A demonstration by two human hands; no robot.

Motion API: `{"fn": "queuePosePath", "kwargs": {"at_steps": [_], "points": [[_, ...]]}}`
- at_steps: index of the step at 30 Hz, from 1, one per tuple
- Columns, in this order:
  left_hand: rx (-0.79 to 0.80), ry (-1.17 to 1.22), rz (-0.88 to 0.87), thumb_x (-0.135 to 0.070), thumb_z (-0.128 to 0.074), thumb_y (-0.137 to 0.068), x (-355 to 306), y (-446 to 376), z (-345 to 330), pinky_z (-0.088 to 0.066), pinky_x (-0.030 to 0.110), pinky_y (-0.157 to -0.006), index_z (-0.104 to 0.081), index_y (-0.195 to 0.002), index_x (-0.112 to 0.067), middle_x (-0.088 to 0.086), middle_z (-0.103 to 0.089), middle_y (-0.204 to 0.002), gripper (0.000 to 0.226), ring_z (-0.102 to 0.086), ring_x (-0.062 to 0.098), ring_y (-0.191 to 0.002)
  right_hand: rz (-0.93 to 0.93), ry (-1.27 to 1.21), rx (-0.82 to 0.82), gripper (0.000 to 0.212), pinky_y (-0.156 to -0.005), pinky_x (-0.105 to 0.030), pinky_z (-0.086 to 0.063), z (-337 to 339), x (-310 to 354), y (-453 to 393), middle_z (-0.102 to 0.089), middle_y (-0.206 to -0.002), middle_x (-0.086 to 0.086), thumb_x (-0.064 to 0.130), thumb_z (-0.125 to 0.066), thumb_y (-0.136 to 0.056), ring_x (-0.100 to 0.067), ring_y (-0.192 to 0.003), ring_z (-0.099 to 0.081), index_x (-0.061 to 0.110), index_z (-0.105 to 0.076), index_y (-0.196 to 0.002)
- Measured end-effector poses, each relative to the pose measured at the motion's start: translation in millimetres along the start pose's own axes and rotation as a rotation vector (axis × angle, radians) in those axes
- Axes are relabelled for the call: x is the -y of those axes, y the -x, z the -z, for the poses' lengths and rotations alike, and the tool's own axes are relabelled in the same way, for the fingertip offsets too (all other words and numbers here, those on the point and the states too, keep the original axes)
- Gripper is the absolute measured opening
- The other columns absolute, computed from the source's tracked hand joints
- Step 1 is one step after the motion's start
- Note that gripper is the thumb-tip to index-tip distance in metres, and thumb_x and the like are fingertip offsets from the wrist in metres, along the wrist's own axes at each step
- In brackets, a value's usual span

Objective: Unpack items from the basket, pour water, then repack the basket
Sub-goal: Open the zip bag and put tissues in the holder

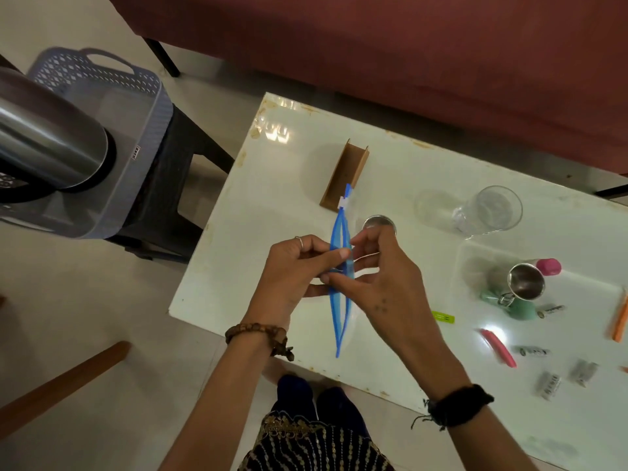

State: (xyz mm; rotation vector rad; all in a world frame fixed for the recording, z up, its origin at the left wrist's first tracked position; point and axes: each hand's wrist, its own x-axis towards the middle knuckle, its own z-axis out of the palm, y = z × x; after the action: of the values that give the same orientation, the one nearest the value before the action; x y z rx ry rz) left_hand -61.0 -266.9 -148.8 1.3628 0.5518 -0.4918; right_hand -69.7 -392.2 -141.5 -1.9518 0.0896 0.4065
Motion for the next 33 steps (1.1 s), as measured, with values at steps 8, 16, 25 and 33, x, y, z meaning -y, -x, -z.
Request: {"fn": "queuePosePath", "kwargs": {"at_steps": [8,16,25,33], "points": [[-0.103,-0.121,0.006,-0.007,-0.071,-0.075,1.1,-2.3,11.9,-0.055,0.022,-0.047,-0.055,-0.06,-0.01,0.004,-0.063,-0.054,0.022,-0.065,0.009,-0.048,0.023,-0.037,-0.013,0.041,-0.065,-0.018,-0.057,20.9,-5.7,-6.9,-0.069,-0.088,-0.005,-0.002,-0.058,-0.081,-0.008,-0.072,-0.069,0.035,-0.042,-0.089],[-0.284,-0.493,-0.226,0.0,-0.065,-0.076,9.5,-2.2,10.7,-0.058,0.027,-0.05,-0.047,-0.064,-0.016,-0.004,-0.048,-0.052,0.026,-0.06,0.008,-0.042,0.159,0.607,-0.055,0.041,-0.075,-0.042,-0.053,12.6,-15.5,-7.0,-0.057,-0.129,-0.009,-0.015,-0.047,-0.071,-0.033,-0.099,-0.063,0.013,-0.069,-0.093],[-0.118,-0.352,-0.175,-0.003,-0.063,-0.082,30.7,-8.4,4.6,-0.056,0.02,-0.051,-0.049,-0.069,-0.016,0.007,-0.058,-0.068,0.022,-0.064,0.009,-0.05,-0.191,0.471,-0.082,0.03,-0.07,-0.023,-0.036,-30.9,-36.3,-27.3,-0.053,-0.123,-0.001,0.024,-0.059,-0.081,-0.019,-0.11,-0.054,0.017,-0.067,-0.109],[0.026,-0.349,-0.217,-0.01,-0.066,-0.08,34.0,-0.5,27.8,-0.055,0.02,-0.055,-0.057,-0.076,-0.022,0.0,-0.063,-0.073,0.015,-0.06,0.009,-0.068,-0.157,0.259,0.173,0.036,-0.059,-0.024,-0.03,-49.4,-30.6,-43.9,-0.04,-0.071,0.001,0.004,-0.054,-0.082,-0.022,-0.073,-0.041,0.028,-0.053,-0.056]]}}
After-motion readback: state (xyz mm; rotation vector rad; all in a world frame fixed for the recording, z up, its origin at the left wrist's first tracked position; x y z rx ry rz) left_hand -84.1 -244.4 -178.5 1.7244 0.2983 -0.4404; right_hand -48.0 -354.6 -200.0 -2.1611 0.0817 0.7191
